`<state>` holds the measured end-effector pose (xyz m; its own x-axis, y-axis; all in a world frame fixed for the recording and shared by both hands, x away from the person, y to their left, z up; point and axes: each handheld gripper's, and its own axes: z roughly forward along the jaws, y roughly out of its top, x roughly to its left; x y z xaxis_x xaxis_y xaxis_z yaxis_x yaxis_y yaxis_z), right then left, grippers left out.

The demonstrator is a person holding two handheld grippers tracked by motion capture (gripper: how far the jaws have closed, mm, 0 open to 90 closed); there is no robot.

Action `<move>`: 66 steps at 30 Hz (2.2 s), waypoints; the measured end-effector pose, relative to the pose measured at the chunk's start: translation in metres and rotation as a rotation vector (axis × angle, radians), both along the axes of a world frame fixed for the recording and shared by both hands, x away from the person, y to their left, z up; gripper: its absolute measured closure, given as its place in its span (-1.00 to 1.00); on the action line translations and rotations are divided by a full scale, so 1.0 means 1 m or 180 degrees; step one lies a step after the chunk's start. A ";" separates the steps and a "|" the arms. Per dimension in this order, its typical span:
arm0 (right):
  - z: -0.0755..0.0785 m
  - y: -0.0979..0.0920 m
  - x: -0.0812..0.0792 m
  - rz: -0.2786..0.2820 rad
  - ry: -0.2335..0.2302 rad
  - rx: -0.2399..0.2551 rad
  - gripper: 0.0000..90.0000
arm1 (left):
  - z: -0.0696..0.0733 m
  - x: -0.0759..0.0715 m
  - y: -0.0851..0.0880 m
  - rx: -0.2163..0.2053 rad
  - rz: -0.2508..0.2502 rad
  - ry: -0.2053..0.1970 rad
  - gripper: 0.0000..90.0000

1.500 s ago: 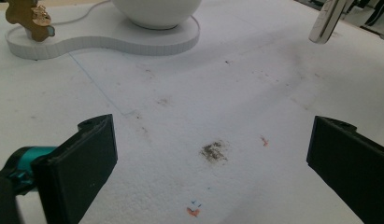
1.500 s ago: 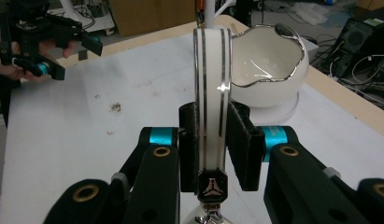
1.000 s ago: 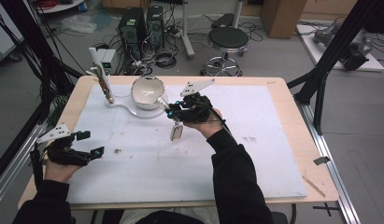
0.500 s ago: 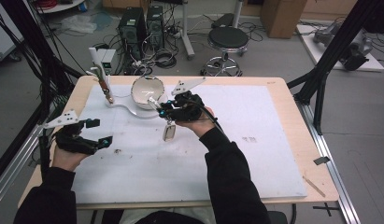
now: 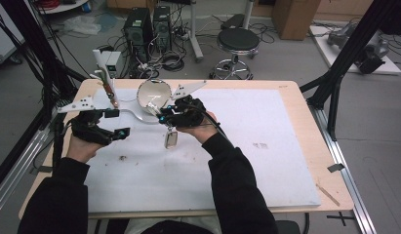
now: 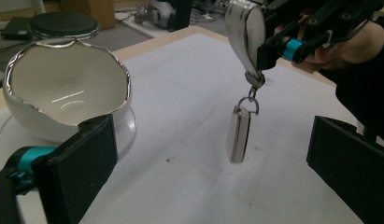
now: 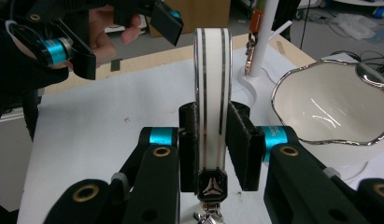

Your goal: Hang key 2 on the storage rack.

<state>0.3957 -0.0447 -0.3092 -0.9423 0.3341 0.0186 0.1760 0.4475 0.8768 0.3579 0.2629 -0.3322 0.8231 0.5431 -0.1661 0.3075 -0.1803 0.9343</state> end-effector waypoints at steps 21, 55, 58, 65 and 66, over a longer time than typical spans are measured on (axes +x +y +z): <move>0.003 0.012 -0.002 0.0115 -0.0020 0.0087 0.66 | 0.030 0.027 -0.038 -0.0199 -0.0511 -0.0096 -0.31; 0.004 0.015 0.001 0.0037 0.0055 0.0143 -0.22 | 0.036 0.024 -0.025 -0.0282 -0.0388 -0.0219 0.60; 0.004 0.011 0.001 -0.0048 0.0069 0.0134 -0.42 | 0.037 0.023 -0.023 -0.0267 -0.0378 -0.0225 0.60; 0.003 -0.010 0.002 -0.0306 0.0083 0.0166 -0.74 | 0.038 0.023 -0.020 -0.0262 -0.0361 -0.0225 0.60; 0.003 -0.014 0.002 -0.0329 0.0088 0.0175 -0.75 | 0.037 0.023 -0.020 -0.0256 -0.0361 -0.0222 0.60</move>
